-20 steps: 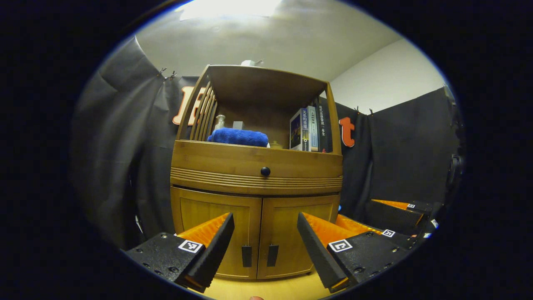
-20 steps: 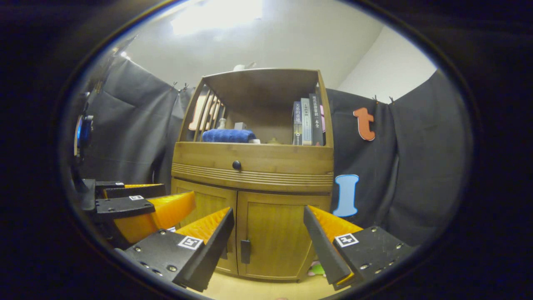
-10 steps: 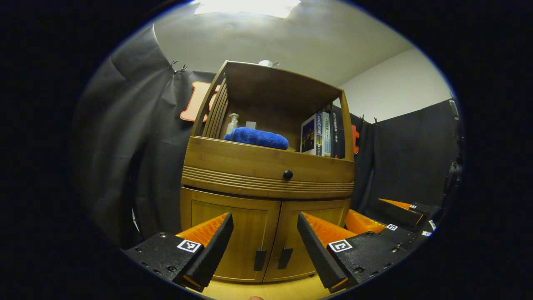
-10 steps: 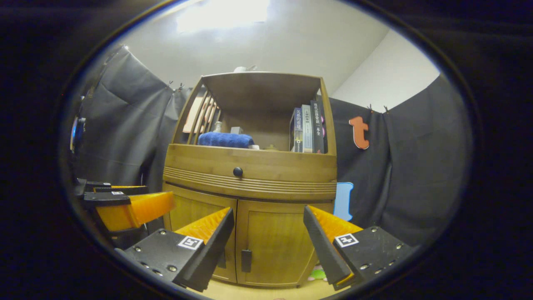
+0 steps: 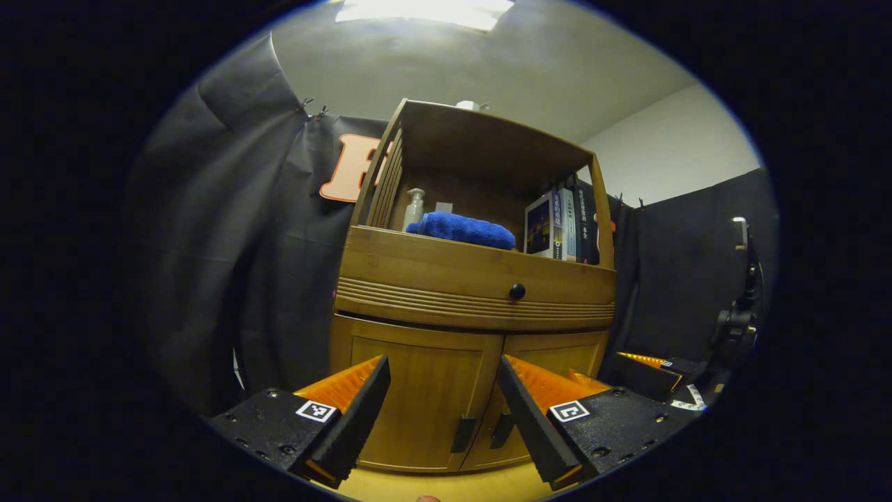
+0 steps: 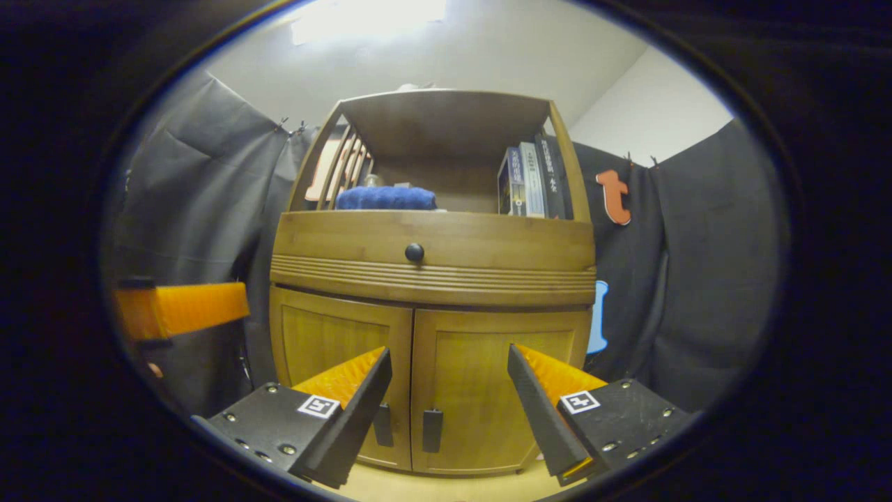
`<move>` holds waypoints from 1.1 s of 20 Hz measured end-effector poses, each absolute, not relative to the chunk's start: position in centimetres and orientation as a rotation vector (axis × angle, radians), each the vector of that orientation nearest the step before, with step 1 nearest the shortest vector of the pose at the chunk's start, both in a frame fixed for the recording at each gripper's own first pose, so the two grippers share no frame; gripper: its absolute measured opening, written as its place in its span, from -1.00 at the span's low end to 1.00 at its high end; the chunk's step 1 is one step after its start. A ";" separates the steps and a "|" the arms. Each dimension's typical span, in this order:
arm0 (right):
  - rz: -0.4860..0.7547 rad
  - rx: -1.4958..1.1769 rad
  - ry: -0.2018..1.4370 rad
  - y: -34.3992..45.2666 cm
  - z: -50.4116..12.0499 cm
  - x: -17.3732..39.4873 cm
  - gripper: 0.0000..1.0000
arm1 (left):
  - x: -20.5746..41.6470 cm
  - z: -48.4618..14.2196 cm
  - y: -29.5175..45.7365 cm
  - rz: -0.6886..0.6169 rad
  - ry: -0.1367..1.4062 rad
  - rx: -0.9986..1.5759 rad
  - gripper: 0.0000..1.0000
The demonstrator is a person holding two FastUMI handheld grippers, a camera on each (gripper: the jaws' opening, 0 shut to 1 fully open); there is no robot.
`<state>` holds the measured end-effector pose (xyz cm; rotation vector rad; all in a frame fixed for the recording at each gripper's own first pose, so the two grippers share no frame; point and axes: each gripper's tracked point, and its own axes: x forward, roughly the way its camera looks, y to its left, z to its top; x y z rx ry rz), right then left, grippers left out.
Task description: Open the right door of the double-door shoe cabinet with the right hand, and open the left door with the left hand.
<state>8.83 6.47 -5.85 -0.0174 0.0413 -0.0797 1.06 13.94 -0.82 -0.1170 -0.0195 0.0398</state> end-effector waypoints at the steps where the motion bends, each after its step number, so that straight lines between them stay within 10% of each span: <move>1: -0.076 -0.015 0.060 6.5 -6.9 9.5 0.93 | 1.1 -0.8 14.5 0.053 -0.020 -0.113 0.90; 9: -0.077 0.022 0.233 6.2 -16.7 14.8 0.88 | 0.7 -1.1 19.5 0.165 -0.010 -0.080 0.90; 20: -0.065 -0.015 0.384 7.5 -24.5 18.1 -0.43 | 0.2 -1.9 24.5 0.287 0.013 -0.061 0.90; 22: -0.075 0.002 0.389 7.3 -24.8 18.3 -0.39 | 0.3 -2.0 24.8 0.293 0.018 -0.066 0.90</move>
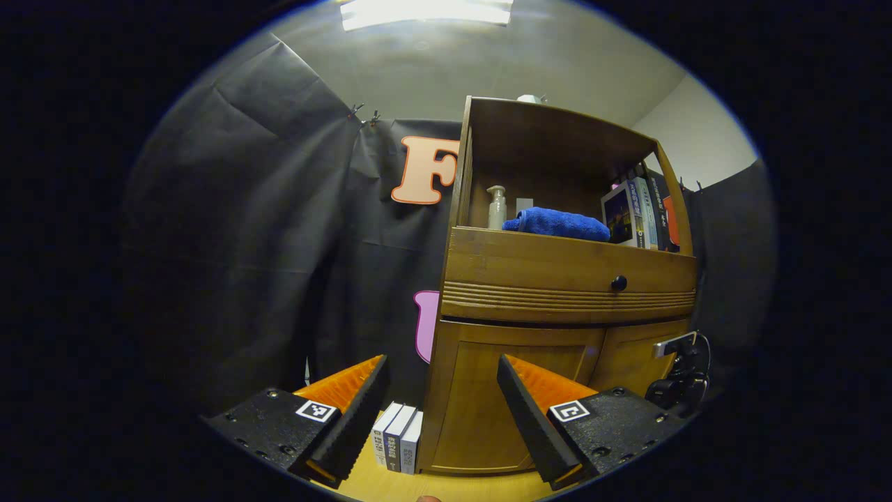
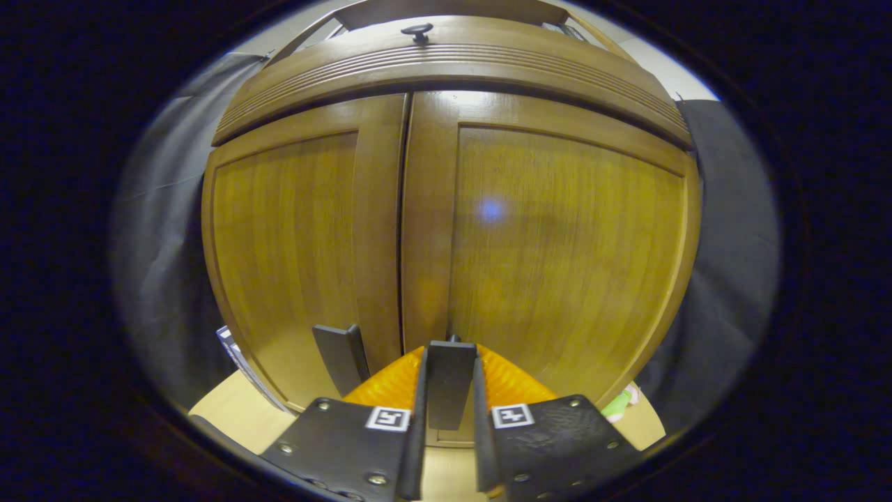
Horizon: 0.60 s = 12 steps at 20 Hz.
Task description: Open the right door of the double-door shoe cabinet with the right hand, and open the left door with the left hand.
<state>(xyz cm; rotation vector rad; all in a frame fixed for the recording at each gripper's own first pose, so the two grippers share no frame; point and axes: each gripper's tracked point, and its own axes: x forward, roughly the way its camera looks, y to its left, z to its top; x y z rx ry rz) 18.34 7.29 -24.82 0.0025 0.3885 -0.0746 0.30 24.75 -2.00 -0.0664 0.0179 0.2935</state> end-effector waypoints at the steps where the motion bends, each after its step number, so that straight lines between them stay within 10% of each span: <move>1: -0.081 0.014 0.393 7.2 -24.6 18.1 -0.43 | 0.3 -2.2 24.7 0.292 0.021 -0.068 0.90; 12: -0.055 0.045 0.380 6.7 -23.9 13.6 -0.57 | -0.2 -2.6 21.8 0.237 0.032 -0.078 0.91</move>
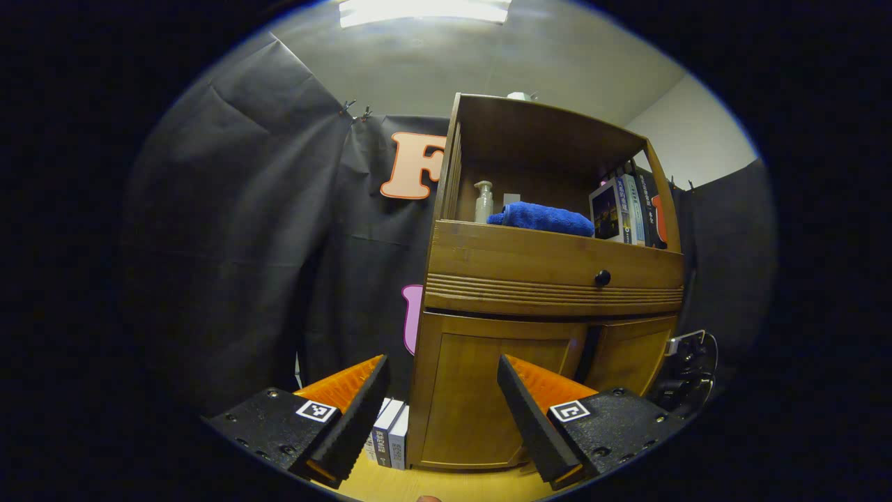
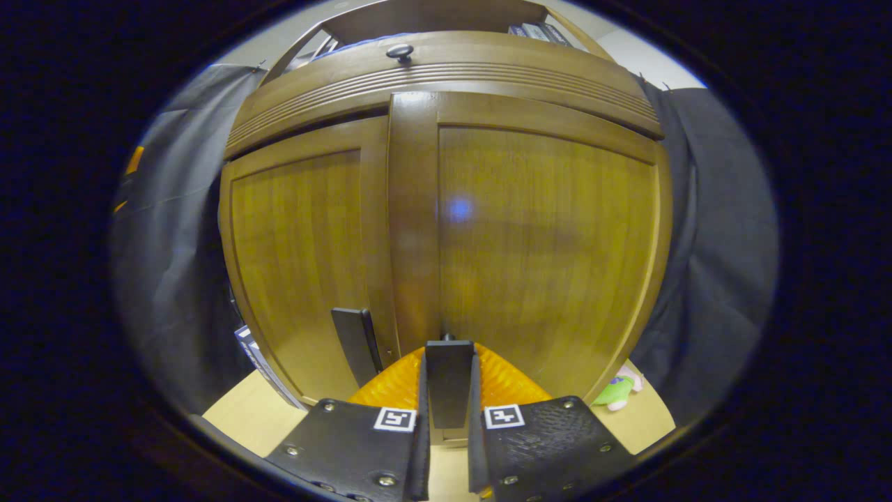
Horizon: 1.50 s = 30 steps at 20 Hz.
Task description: Open the right door of the double-door shoe cabinet with the right hand, and open the left door with the left hand.
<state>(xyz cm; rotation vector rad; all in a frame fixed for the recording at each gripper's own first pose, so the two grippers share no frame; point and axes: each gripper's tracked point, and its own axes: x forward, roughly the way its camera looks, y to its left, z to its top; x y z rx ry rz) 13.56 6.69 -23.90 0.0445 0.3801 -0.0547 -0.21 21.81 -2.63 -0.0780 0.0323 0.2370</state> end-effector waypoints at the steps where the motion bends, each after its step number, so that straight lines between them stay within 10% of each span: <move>1: -0.057 0.044 0.379 6.5 -23.9 13.0 -0.57 | -0.3 -2.7 21.4 0.232 0.033 -0.080 0.91; 30: -0.275 0.069 0.355 -4.4 -20.3 -1.6 -0.60 | 0.9 -4.8 8.5 -0.043 0.072 -0.150 0.91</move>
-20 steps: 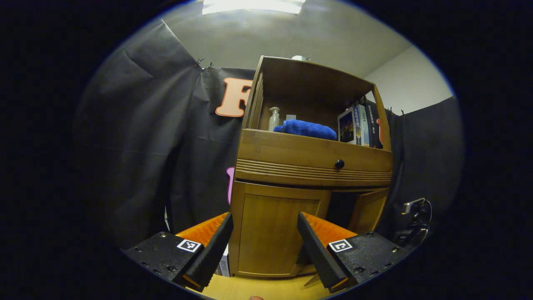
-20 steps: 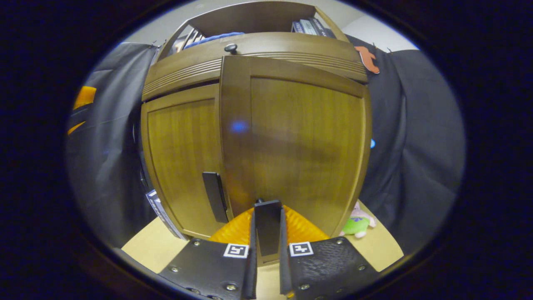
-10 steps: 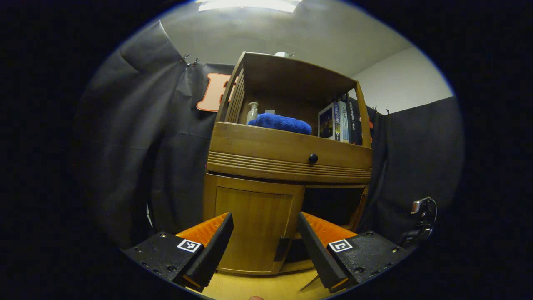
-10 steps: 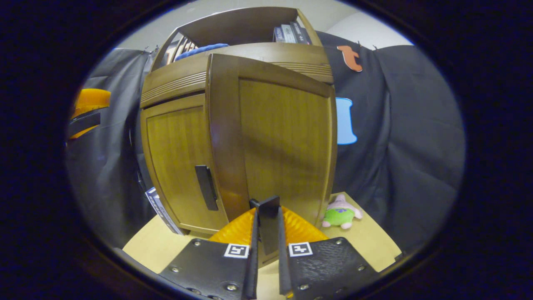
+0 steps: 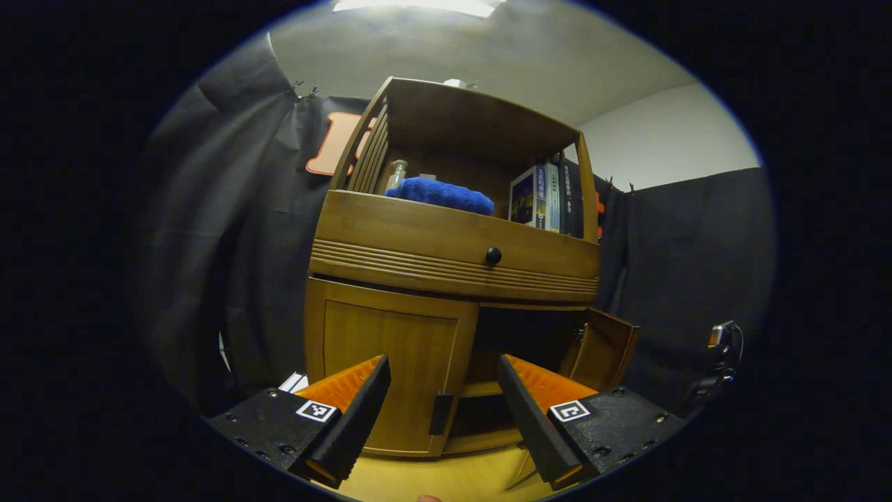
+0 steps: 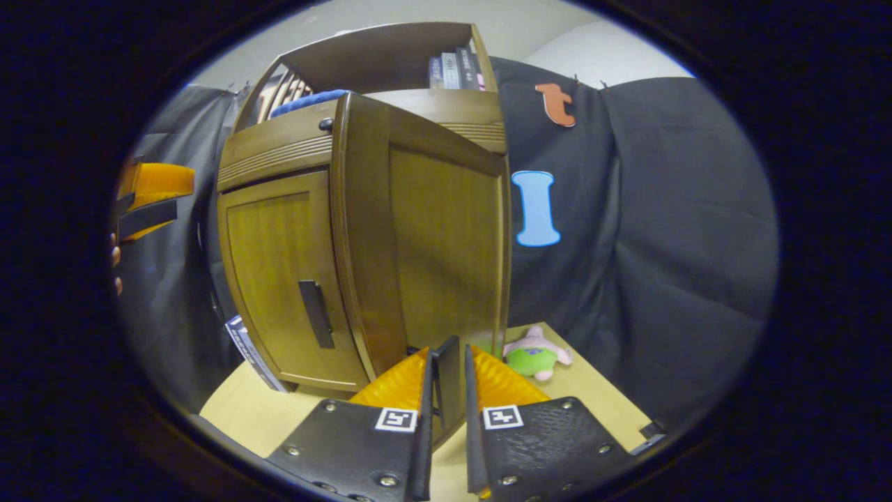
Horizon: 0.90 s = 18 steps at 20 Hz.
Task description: Open the right door of the double-door shoe cabinet with the right hand, and open the left door with the left hand.
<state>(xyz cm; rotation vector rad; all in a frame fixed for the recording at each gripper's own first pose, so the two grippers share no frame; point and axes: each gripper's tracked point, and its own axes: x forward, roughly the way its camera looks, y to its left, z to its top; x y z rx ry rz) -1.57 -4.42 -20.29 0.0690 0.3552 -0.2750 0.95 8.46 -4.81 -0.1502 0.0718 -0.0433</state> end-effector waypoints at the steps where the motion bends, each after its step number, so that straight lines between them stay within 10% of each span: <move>1: -0.294 0.065 0.350 -5.2 -20.0 -1.8 -0.60 | 1.0 -5.0 8.2 -0.048 0.074 -0.150 0.84; 18: -0.396 0.108 0.297 -14.6 -18.4 -4.7 -0.96 | 4.2 -7.8 6.1 -0.074 0.113 -0.168 0.91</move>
